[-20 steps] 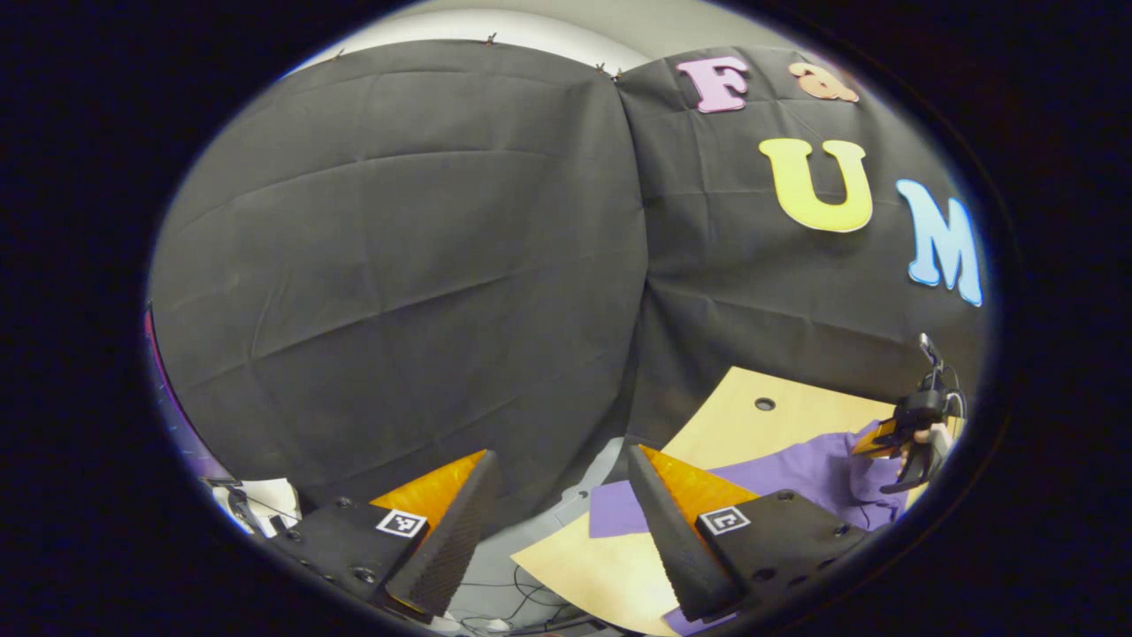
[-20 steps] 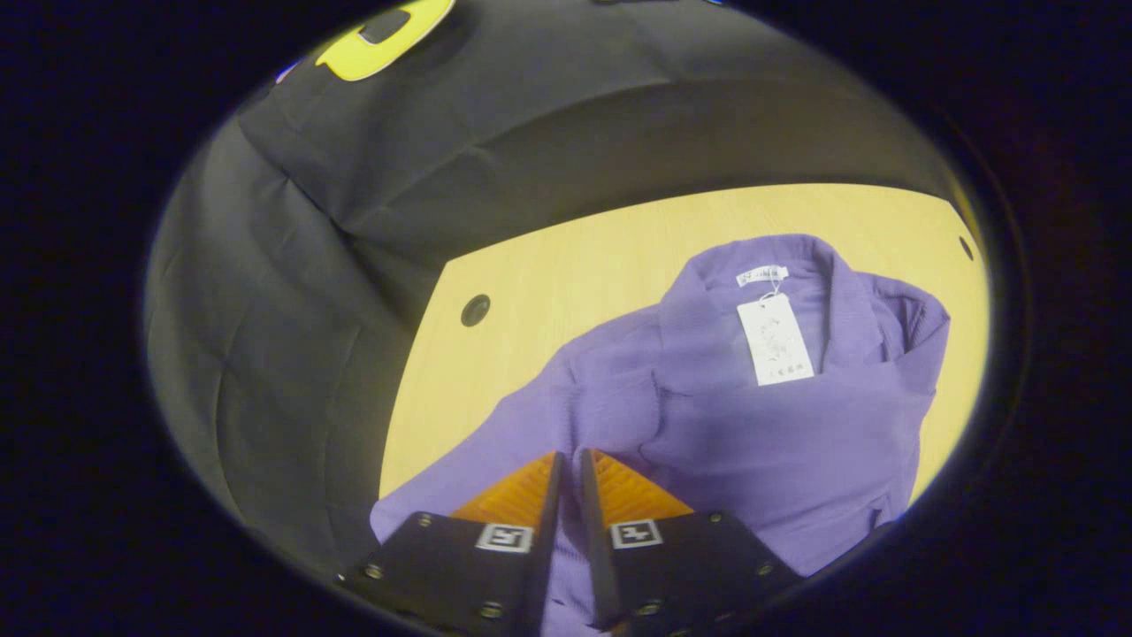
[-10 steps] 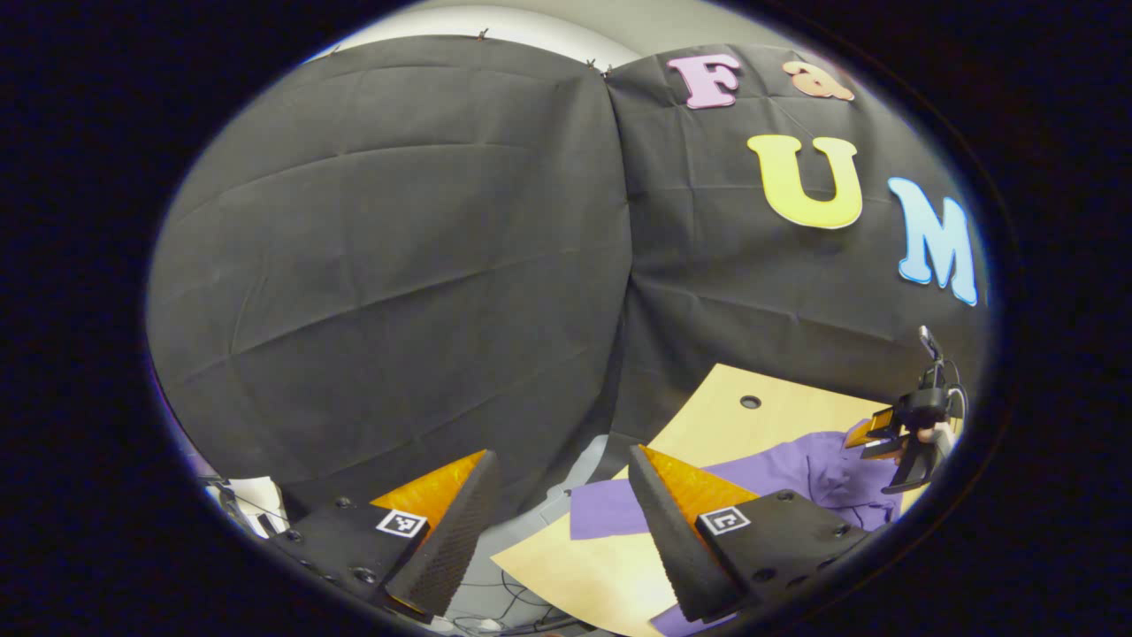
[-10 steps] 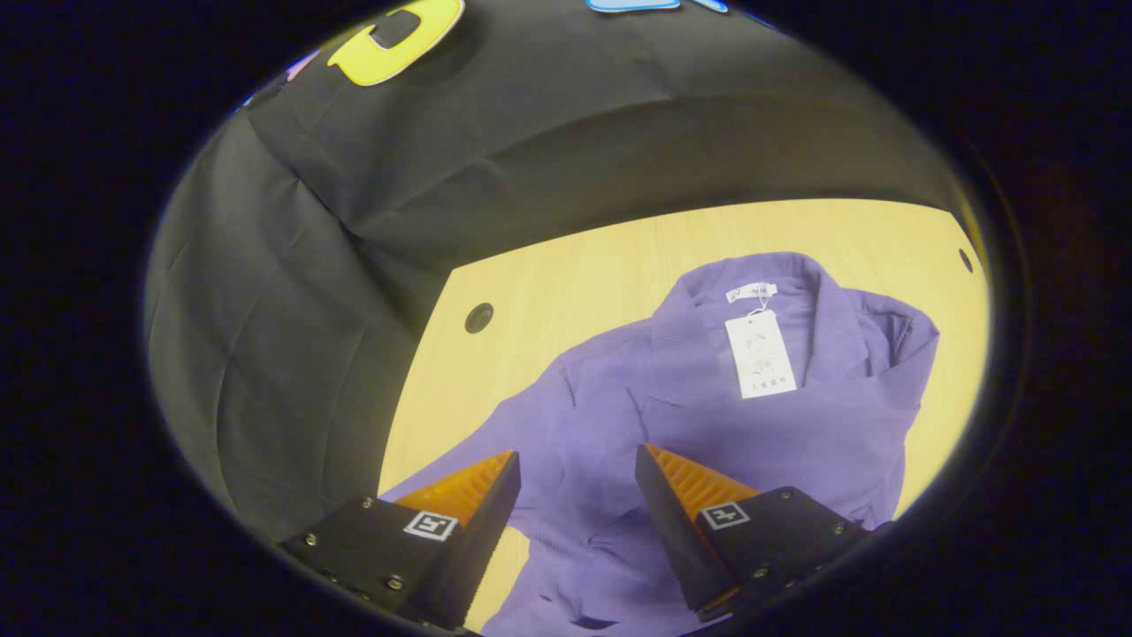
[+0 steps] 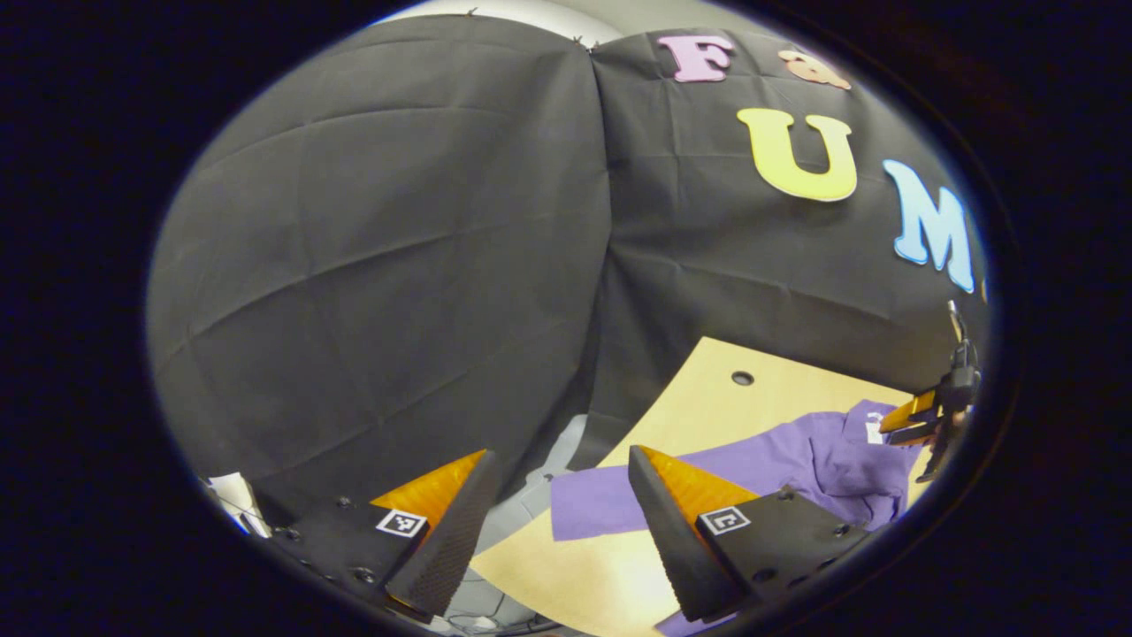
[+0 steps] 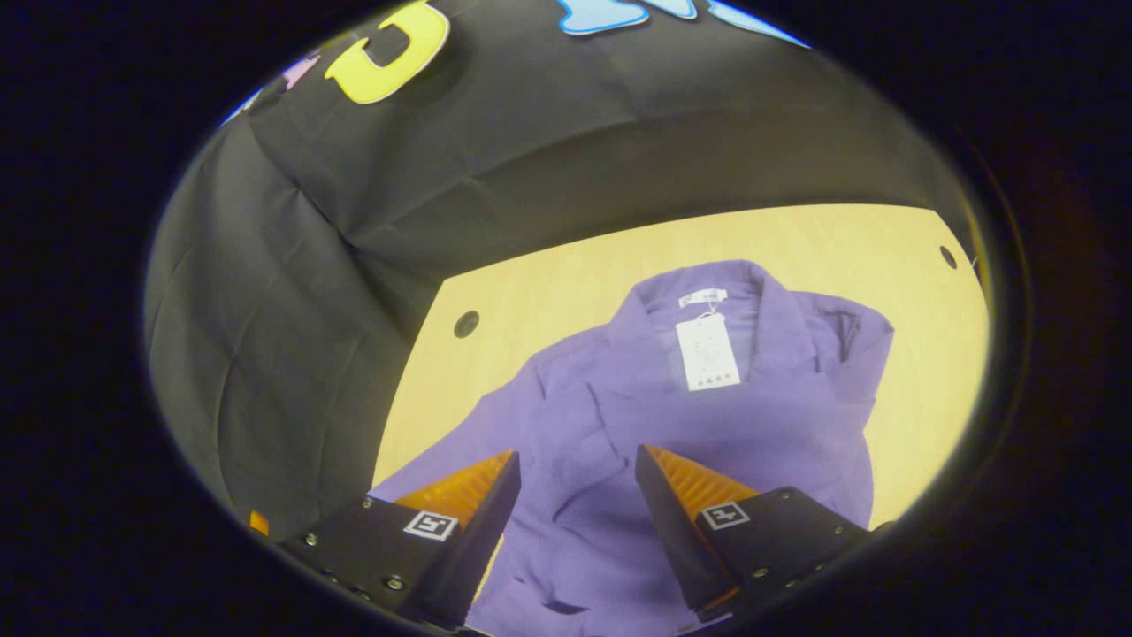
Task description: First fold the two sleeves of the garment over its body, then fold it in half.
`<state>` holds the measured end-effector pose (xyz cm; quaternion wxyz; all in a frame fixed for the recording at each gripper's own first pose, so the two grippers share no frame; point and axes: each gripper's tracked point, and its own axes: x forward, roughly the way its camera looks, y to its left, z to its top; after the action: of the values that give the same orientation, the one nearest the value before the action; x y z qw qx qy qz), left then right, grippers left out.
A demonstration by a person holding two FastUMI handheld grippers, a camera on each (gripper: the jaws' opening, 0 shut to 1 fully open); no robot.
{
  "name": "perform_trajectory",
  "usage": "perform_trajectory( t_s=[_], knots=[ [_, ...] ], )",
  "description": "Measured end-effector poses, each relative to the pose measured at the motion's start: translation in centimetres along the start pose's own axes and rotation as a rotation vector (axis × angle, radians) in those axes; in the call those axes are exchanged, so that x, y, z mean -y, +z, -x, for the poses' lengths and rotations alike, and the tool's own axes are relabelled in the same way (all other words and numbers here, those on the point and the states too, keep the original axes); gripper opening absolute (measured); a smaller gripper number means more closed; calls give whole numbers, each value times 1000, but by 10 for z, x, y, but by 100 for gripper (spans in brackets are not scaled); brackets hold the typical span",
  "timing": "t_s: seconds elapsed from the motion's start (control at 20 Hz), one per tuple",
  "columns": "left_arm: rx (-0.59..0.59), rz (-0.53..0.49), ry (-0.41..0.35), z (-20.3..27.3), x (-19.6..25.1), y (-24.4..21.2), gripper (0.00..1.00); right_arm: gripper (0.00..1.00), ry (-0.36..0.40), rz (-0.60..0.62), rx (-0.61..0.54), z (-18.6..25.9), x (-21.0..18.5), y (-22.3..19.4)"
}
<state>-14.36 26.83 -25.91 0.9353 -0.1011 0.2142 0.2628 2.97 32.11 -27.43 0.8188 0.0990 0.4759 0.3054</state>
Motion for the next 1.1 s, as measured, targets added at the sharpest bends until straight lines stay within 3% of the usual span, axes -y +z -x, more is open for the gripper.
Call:
perform_trajectory(
  t_s=[0.55,0.75,1.0,1.1],
  knots=[
    [-223,-36,-94,-99,29,-80,95,84,-117,-140,72,70,93,-16],
    [-314,-40,-96,-130,39,-112,100,84,-154,-192,94,94,125,-25],
    [-405,-38,-91,-152,45,-147,94,84,-203,-262,107,117,159,-39],
    [-436,-32,-75,-160,46,-161,98,84,-222,-284,108,125,171,-44]
  ],
)
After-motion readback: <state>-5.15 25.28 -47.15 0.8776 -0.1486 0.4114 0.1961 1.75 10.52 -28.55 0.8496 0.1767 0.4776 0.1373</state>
